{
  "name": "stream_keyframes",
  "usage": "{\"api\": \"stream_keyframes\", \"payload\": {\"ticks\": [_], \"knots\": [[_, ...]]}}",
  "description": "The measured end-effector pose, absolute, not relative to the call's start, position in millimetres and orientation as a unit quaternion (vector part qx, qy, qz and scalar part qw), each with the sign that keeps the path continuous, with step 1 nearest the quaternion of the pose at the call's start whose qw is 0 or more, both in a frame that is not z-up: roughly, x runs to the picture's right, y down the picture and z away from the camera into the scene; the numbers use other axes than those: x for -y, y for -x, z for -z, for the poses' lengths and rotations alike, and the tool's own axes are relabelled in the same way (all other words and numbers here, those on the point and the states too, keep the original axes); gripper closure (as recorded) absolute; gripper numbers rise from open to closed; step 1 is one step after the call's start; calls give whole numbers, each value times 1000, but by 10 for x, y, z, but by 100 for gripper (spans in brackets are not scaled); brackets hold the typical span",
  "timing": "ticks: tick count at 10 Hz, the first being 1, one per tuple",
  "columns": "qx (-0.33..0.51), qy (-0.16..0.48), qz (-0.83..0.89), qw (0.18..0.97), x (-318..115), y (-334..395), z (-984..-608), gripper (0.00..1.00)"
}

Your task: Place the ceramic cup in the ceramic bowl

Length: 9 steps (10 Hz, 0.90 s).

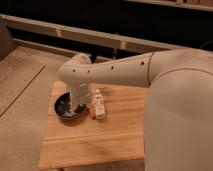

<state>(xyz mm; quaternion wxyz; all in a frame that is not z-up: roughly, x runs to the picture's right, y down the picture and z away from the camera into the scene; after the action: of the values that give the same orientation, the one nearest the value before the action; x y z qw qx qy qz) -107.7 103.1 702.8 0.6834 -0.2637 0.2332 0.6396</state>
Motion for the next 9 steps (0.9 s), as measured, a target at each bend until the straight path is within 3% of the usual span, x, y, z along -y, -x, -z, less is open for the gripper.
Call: {"api": "stream_keyframes", "payload": {"ticks": [9], "knots": [[-212,251,-648,687,-895,1122,-7088,35]]}}
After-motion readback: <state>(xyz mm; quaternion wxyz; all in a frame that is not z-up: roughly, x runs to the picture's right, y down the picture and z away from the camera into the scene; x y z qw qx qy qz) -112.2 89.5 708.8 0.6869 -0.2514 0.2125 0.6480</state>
